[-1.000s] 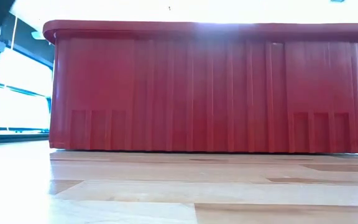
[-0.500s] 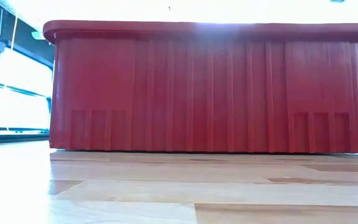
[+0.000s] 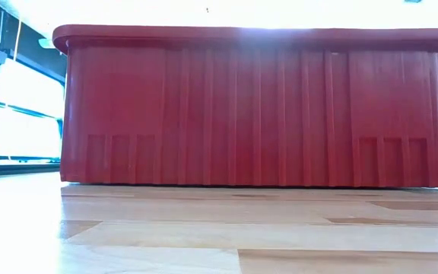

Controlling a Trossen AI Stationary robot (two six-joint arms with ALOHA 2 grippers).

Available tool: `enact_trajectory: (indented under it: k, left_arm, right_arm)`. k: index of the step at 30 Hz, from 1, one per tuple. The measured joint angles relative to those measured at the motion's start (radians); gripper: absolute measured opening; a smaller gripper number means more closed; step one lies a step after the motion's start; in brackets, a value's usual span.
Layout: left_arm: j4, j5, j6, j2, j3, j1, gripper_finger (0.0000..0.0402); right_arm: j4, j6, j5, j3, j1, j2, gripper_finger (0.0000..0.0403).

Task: Pick and place slides into bin
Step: Return to Home Position

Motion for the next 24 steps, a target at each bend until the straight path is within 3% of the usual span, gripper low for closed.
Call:
enact_trajectory:
  k: [6, 10, 15, 20, 24]
  left_arm:
    - [-0.017, 0.092, 0.020, -0.072, 0.000, 0.000, 0.0184]
    - [-0.105, 0.058, 0.023, -0.134, 0.000, 0.002, 0.0184]
    - [-0.171, 0.048, 0.068, -0.239, -0.008, 0.001, 0.0184]
    - [-0.169, -0.011, 0.097, -0.361, -0.141, 0.002, 0.0184]
    - [-0.084, -0.017, 0.117, -0.514, -0.289, 0.002, 0.0184]
  right_arm:
    - [-0.039, -0.028, 0.023, 0.000, 0.033, -0.035, 0.0139]
    - [-0.145, 0.034, 0.142, -0.002, 0.029, -0.087, 0.0139]
    - [-0.163, -0.059, 0.121, 0.000, 0.004, -0.192, 0.0139]
    - [-0.230, -0.089, 0.142, -0.024, 0.002, -0.275, 0.0139]
    - [-0.220, -0.035, 0.207, -0.163, 0.001, -0.386, 0.0139]
